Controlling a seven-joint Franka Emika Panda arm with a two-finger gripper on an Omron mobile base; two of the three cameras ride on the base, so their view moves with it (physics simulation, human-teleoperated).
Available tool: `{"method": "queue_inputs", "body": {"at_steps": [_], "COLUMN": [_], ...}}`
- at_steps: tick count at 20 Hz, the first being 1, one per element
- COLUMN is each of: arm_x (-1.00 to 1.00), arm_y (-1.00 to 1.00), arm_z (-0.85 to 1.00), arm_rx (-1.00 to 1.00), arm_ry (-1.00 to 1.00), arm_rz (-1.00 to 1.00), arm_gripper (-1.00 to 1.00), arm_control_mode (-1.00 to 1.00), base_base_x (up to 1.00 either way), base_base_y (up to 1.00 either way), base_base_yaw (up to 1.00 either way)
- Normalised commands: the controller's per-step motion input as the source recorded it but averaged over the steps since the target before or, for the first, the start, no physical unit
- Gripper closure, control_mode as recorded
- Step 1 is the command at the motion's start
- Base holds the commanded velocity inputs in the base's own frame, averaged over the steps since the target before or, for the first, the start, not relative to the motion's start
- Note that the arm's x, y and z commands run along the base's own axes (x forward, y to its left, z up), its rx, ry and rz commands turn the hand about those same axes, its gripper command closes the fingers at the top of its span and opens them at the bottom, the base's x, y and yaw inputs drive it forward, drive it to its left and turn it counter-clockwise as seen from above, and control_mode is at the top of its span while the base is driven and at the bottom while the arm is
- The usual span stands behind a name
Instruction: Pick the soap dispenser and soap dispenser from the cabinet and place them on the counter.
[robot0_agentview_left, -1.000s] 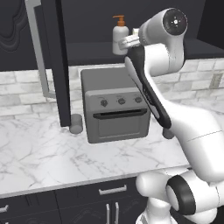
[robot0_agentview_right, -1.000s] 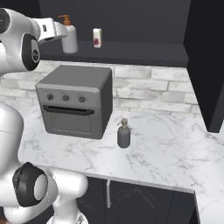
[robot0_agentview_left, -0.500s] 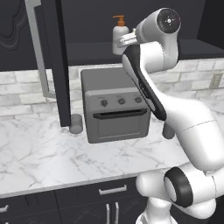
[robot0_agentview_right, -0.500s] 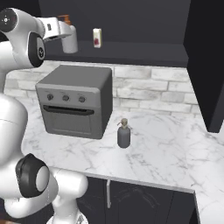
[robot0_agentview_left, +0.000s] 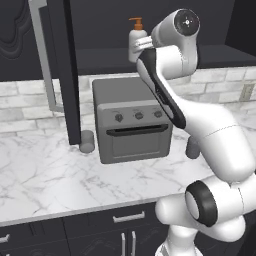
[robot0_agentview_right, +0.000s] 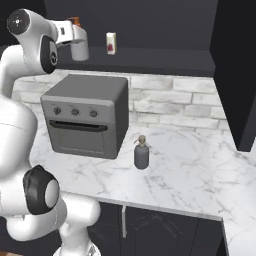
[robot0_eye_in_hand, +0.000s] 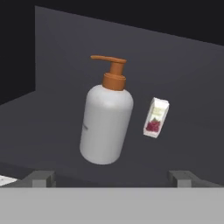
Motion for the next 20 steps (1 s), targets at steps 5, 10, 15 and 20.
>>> {"method": "queue_inputs", "body": {"at_steps": [5, 10, 15, 20], "arm_x": [0.3, 0.29, 0.24, 0.17], "arm_y": [0.04, 0.07, 0.05, 0.0], "arm_z": [-0.04, -0.03, -0.04, -0.01], "arm_rx": [0.01, 0.01, 0.01, 0.0], "arm_ry": [0.01, 0.0, 0.0, 0.0], "arm_rz": [-0.01, -0.02, -0.02, 0.0], "arm_gripper": [-1.0, -1.0, -1.0, -1.0], "arm_control_mode": [-1.0, -1.0, -1.0, -1.0], "base_base_x": [0.0, 0.0, 0.0, 0.0], "base_base_y": [0.0, 0.0, 0.0, 0.0], "base_base_yaw": [0.0, 0.0, 0.0, 0.0]}}
